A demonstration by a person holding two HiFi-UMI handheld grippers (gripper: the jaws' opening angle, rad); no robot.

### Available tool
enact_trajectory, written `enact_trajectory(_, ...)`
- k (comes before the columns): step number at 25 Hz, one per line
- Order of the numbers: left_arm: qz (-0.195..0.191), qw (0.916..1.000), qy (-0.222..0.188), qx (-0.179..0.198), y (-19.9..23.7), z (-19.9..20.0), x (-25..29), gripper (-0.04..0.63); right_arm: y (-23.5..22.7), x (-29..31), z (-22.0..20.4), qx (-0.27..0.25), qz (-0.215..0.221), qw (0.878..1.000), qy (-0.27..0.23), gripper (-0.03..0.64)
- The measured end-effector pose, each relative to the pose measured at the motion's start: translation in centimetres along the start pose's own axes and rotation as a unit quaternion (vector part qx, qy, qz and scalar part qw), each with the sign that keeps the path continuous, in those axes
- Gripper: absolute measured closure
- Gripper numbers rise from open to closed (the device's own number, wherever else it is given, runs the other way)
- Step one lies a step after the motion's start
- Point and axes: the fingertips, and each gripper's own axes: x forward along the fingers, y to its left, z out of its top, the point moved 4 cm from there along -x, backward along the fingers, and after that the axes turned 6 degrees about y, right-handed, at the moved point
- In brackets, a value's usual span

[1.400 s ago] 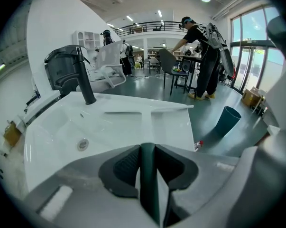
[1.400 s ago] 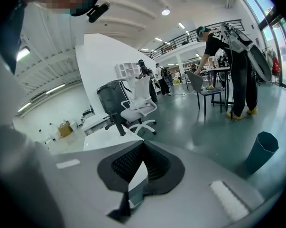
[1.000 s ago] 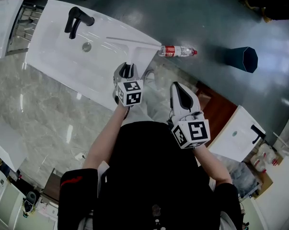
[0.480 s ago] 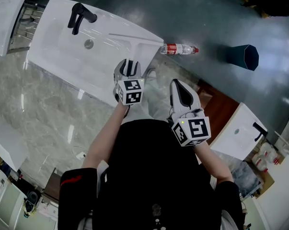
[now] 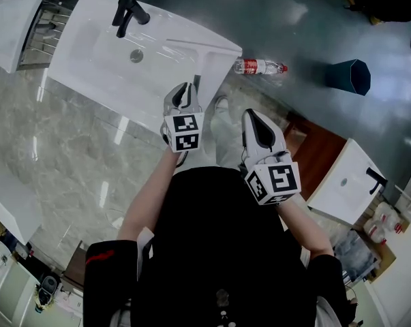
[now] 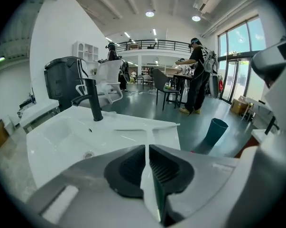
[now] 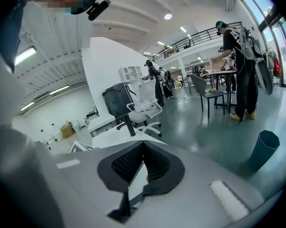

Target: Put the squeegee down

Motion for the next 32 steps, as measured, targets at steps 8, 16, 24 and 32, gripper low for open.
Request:
enact_trajectory(8, 0.001, 0.9988, -0.048, 0.007, 1.2, -0.1, -5.3, 0.592, 3.1, -1.8, -0.8, -0.001, -0.005, 1.0, -0.023, 0.614)
enact_trajectory(16, -0.026, 0.9942, -0.104, 0.0, 2.3, 0.4, -11.6, 0.593, 6.4, -3.4, -1.7, -0.008, -0.006, 0.999, -0.044, 0.615)
enact_trajectory(24, -0.06, 0.9803, -0.188, -0.007, 2.3, 2.0, -18.3, 0.594, 9.6, -4.7, -2.2, -0.02, -0.002, 0.997, -0.069, 0.615)
enact_trajectory(32, -0.061, 0.9686, -0.24, 0.023, 2.6, 2.4, -23.2, 0.594, 12.6, -6.3, -1.1, -0.042, 0.004, 0.992, -0.115, 0.615)
